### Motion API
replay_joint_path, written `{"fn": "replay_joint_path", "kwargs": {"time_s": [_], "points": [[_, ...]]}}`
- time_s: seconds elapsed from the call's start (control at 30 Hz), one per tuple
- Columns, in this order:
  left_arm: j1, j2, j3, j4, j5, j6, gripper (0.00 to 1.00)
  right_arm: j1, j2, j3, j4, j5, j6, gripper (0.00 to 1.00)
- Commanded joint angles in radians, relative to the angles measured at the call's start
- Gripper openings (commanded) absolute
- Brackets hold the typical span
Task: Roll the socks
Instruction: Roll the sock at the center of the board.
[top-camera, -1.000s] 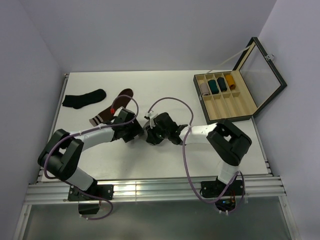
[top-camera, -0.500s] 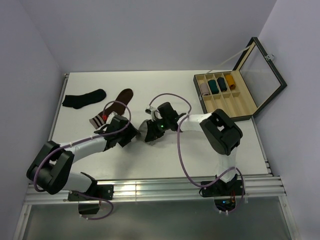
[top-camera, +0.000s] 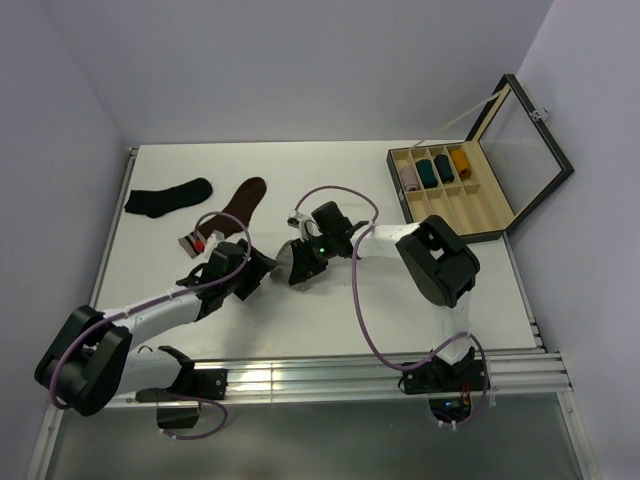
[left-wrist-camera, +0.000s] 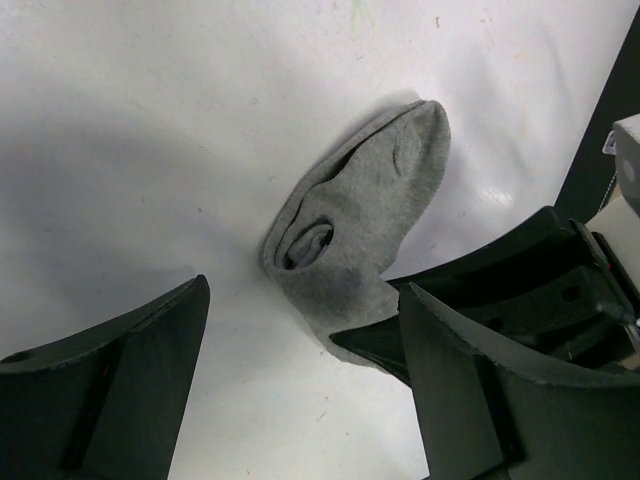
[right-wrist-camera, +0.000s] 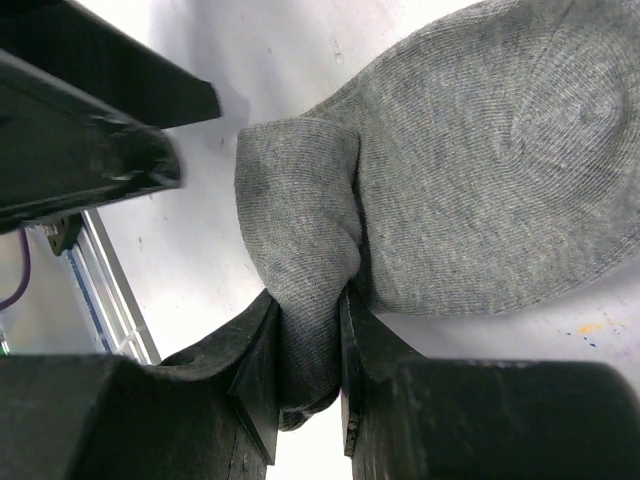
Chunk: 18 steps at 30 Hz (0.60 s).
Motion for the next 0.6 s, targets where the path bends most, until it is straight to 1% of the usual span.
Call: {"fn": "replay_joint_path", "kwargs": {"time_s": [0.0,0.13,0.27,0.43,0.5,0.57], "points": [[-0.003,0.051,0.028,0.069,0.018,-0.033,0.81,0.005,0.047,0.006,-0.097,0.033,-0.012,0.0],[-0.02,0.105,0.04,0.091,0.02,-0.054,0.8,0.005,0.042,0.002,-0.074,0.03,-0.009,0.0],[-0.03,0.156,0.051,0.096,0.027,-0.069,0.76,0.007,0.047,0.002,-0.051,0.016,-0.009,0.0],[-0.05,0.199,0.071,0.082,0.032,-0.073,0.73,0.011,0.049,0.008,-0.022,0.003,-0.015,0.0],[-0.054,0.217,0.071,0.08,0.033,-0.077,0.7,0.013,0.059,0.015,-0.023,0.001,-0.02,0.0],[-0.062,0.226,0.069,0.076,0.036,-0.085,0.65,0.013,0.061,0.021,-0.02,0.003,-0.023,0.0]]}}
